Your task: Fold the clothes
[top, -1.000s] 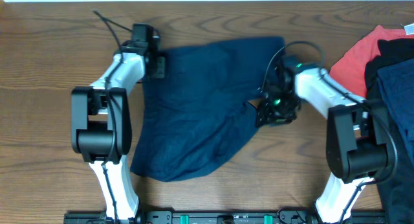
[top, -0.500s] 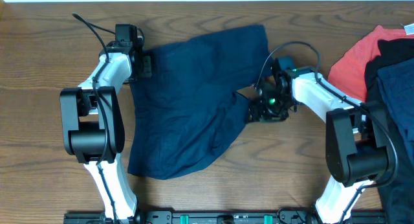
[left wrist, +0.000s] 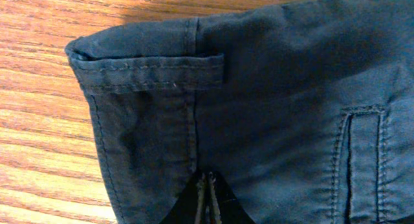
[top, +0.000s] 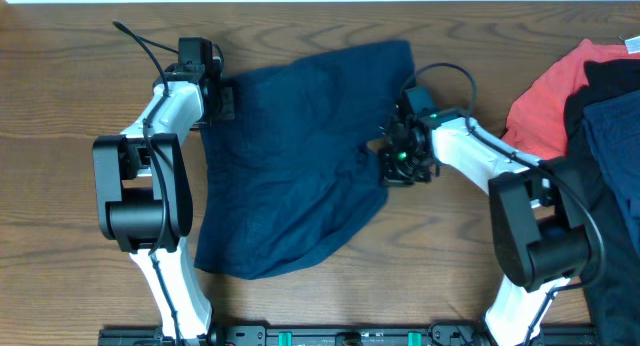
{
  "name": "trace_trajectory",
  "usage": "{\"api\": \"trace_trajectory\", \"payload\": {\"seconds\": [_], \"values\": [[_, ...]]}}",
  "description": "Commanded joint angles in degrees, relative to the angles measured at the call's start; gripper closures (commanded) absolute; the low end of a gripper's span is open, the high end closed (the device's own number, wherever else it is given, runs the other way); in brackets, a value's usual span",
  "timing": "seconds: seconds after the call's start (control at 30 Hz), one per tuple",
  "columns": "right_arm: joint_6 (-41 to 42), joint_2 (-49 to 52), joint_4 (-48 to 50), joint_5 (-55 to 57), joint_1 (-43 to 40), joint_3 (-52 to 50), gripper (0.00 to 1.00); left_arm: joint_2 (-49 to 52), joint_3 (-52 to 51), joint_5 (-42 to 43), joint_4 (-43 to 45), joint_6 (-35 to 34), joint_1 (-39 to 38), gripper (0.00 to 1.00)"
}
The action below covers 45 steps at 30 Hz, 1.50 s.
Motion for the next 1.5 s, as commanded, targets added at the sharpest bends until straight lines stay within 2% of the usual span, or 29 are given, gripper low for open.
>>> {"api": "trace_trajectory", "payload": {"seconds": [0.0,0.13,0.3,0.33,0.37,0.4,0.53,0.57,0.6,0.67,0.7,0.77,0.83,1.0,1.17,1.23,1.33,1.47], "values": [[4.4,-6.8,-6.0,17.2,-4.1,-0.5,0.99,-0.1,0.6,-1.6,-0.3,-0.3,0.7,0.94],[7.5,-14.4,-14.3,29.2,-10.3,-0.5,0.99,-0.1,0.6,-1.6,-0.1,-0.2,1.1,0.94],[7.4,-20.4,-21.6,27.2,-17.3,-0.5,0.99,-0.1,0.6,-1.6,-0.1,-0.3,1.8,0.94],[7.3,-20.9,-22.4,26.6,-18.1,-0.5,0.95,-0.1,0.6,-1.6,-0.1,-0.3,1.9,0.94],[6.6,-21.3,-23.1,26.4,-18.6,-0.5,0.83,-0.1,0.7,-1.6,-0.1,-0.3,1.9,0.94],[6.1,-21.4,-23.4,26.4,-18.9,-0.5,0.75,-0.3,0.7,-1.6,-0.1,-0.3,1.9,0.94],[5.5,-21.6,-23.8,26.9,-19.5,-0.5,0.52,-2.1,1.4,-1.6,-0.6,-0.2,1.9,0.89],[5.5,-21.6,-23.5,26.9,-19.6,-0.5,0.50,-2.8,1.6,-1.6,-0.8,-0.2,1.9,0.87],[5.5,-21.6,-23.1,26.9,-19.8,-0.5,0.46,-3.8,1.8,-1.6,-1.0,-0.2,2.0,0.83],[5.5,-21.6,-22.3,27.1,-20.3,-0.5,0.36,-6.7,2.1,-1.6,-1.9,-0.3,2.0,0.67],[5.5,-21.6,-21.8,27.4,-20.7,-0.5,0.34,-8.6,2.1,-1.6,-2.4,-0.3,2.0,0.57],[5.5,-21.6,-21.1,27.6,-21.3,-0.5,0.33,-12.3,2.1,-1.5,-3.9,-0.3,2.0,0.43],[5.0,-21.6,-19.5,26.8,-21.9,-0.5,0.27,-16.5,2.1,-1.3,-6.9,-0.7,1.9,0.35],[-4.7,-21.6,-12.6,16.1,-21.9,-0.5,0.30,-25.2,2.1,5.1,-19.3,-6.7,1.9,0.29],[-4.6,-21.6,-10.7,14.1,-21.9,-0.5,0.46,-28.2,1.7,15.4,-36.6,-18.3,1.7,0.29],[-4.6,-21.6,-11.2,14.1,-21.9,-0.5,0.49,-28.0,-0.2,16.5,-41.0,-18.5,1.1,0.29],[-4.6,-21.6,-11.3,14.2,-21.9,-0.7,0.47,-28.0,-7.1,16.7,-43.9,-18.6,-0.5,0.29],[-4.1,-21.6,-11.1,14.1,-21.9,-0.7,0.47,-28.0,-18.0,18.0,-40.4,-21.3,-2.4,0.29]]}}
